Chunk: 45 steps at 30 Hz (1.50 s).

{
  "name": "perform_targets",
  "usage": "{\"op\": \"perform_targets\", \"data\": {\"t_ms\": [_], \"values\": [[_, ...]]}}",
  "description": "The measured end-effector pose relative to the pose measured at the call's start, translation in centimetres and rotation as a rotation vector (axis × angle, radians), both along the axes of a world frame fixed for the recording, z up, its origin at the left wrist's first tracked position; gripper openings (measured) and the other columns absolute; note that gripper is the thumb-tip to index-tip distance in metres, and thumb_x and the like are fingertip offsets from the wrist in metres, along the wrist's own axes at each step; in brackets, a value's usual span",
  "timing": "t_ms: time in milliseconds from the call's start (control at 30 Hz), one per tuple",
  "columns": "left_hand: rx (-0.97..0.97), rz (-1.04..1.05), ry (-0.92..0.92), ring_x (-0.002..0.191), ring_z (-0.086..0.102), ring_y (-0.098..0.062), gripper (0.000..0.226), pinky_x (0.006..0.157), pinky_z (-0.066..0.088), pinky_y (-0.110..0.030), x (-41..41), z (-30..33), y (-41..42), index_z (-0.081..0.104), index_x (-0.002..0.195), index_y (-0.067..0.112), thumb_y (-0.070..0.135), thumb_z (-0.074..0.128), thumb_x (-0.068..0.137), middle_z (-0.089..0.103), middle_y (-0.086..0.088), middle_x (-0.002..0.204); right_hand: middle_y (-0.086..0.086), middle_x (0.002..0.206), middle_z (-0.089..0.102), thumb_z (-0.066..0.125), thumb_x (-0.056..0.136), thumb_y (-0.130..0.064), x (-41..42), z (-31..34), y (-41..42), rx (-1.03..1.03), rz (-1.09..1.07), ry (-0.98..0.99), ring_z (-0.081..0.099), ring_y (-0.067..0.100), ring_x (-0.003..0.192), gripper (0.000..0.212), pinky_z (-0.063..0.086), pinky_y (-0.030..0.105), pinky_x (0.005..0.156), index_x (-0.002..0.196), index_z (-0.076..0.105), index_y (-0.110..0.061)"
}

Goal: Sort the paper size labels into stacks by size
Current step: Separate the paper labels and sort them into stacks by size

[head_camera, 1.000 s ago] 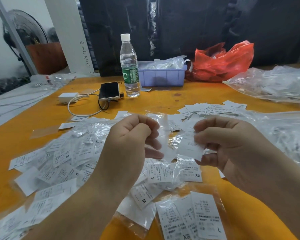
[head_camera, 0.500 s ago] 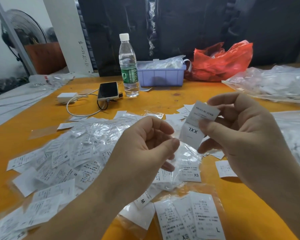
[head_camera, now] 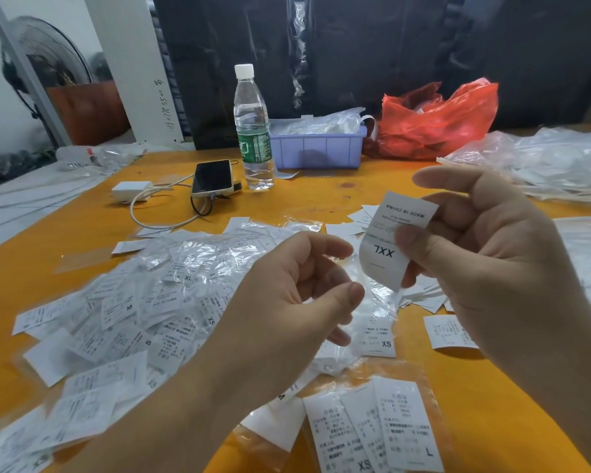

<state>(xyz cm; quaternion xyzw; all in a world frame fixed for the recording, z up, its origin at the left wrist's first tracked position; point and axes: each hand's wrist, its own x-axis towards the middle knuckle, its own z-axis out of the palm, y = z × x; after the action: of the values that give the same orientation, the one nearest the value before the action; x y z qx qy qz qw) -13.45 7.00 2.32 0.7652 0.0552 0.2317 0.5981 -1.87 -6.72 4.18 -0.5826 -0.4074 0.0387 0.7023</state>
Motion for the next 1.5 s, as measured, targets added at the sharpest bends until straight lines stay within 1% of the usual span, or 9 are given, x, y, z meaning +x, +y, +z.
{"op": "perform_targets", "data": {"t_ms": [300,467,667,833,967,1100,1233,1333,1500], "values": [[-0.149,-0.043,0.009,0.063,0.066,-0.015,0.039,0.054,0.057,-0.028,-0.2,0.4,0.2,0.065,0.107,0.018,0.019,0.072,0.069,0.065,0.002,0.072,0.005,0.079,0.071,0.065,0.070,-0.016,0.3,0.5,0.1,0.058,0.081,0.047,0.065,0.042,0.078,0.039,0.058,0.032,0.057,0.107,0.056,-0.022],[-0.161,-0.049,0.018,0.064,0.066,-0.013,0.042,0.054,0.056,-0.027,-0.2,0.4,0.1,0.063,0.110,0.018,0.020,0.072,0.068,0.066,0.003,0.072,0.005,0.079,0.070,0.074,0.076,-0.011,0.4,0.5,0.1,0.072,0.087,0.054,0.067,0.038,0.078,0.037,0.054,0.027,0.054,0.108,0.056,-0.022],[-0.189,-0.066,0.011,0.063,0.065,-0.014,0.042,0.053,0.056,-0.028,-0.2,0.5,0.1,0.063,0.110,0.016,0.017,0.072,0.069,0.065,0.001,0.071,0.010,0.084,0.068,0.065,0.085,0.006,0.8,0.1,0.0,0.019,0.028,-0.045,0.065,0.035,0.068,0.038,0.054,0.027,0.053,0.110,0.055,-0.020],[-0.211,-0.072,0.014,0.062,0.065,-0.014,0.042,0.053,0.056,-0.028,-0.2,0.7,0.1,0.064,0.109,0.015,0.017,0.073,0.068,0.064,0.001,0.072,0.000,0.084,0.070,0.066,0.078,-0.012,1.0,0.4,0.0,-0.016,-0.023,-0.130,0.068,0.023,0.067,0.036,0.054,0.024,0.053,0.107,0.054,-0.030],[-0.199,-0.075,0.023,0.063,0.065,-0.014,0.042,0.053,0.057,-0.028,-0.3,0.7,0.1,0.064,0.110,0.016,0.017,0.072,0.069,0.065,0.000,0.072,-0.002,0.087,0.071,0.068,0.079,-0.012,1.2,0.5,-0.2,-0.025,-0.045,-0.161,0.068,0.020,0.068,0.036,0.054,0.022,0.054,0.107,0.053,-0.030],[-0.191,-0.086,0.032,0.064,0.065,-0.013,0.042,0.054,0.056,-0.028,-0.4,0.7,0.1,0.064,0.111,0.016,0.017,0.073,0.070,0.066,0.001,0.073,0.003,0.087,0.069,0.069,0.085,0.001,1.3,0.2,-0.2,-0.033,-0.024,-0.153,0.067,0.023,0.067,0.039,0.054,0.024,0.054,0.110,0.054,-0.026],[-0.184,-0.104,0.050,0.065,0.066,-0.013,0.041,0.056,0.057,-0.028,-0.3,0.5,0.1,0.065,0.110,0.016,0.018,0.074,0.069,0.066,0.001,0.073,0.005,0.085,0.068,0.067,0.079,-0.009,0.9,0.0,0.1,-0.019,0.013,-0.122,0.065,0.023,0.064,0.038,0.054,0.027,0.054,0.111,0.055,-0.026],[-0.202,-0.117,0.079,0.064,0.066,-0.013,0.040,0.055,0.056,-0.027,-0.3,0.5,0.1,0.067,0.107,0.017,0.019,0.079,0.069,0.069,-0.002,0.077,0.002,0.082,0.067,0.069,0.084,0.003,0.9,-0.1,0.2,-0.014,0.055,-0.087,0.066,0.028,0.069,0.040,0.056,0.031,0.055,0.110,0.055,-0.024],[-0.228,-0.193,0.136,0.063,0.062,-0.011,0.015,0.055,0.053,-0.024,-0.4,0.5,0.2,0.076,0.090,0.017,0.017,0.071,0.076,0.068,0.000,0.075,-0.003,0.077,0.068,0.063,0.083,0.005,0.7,-0.1,0.3,-0.014,0.102,-0.023,0.068,0.024,0.073,0.038,0.059,0.043,0.064,0.109,0.056,-0.022]]}}
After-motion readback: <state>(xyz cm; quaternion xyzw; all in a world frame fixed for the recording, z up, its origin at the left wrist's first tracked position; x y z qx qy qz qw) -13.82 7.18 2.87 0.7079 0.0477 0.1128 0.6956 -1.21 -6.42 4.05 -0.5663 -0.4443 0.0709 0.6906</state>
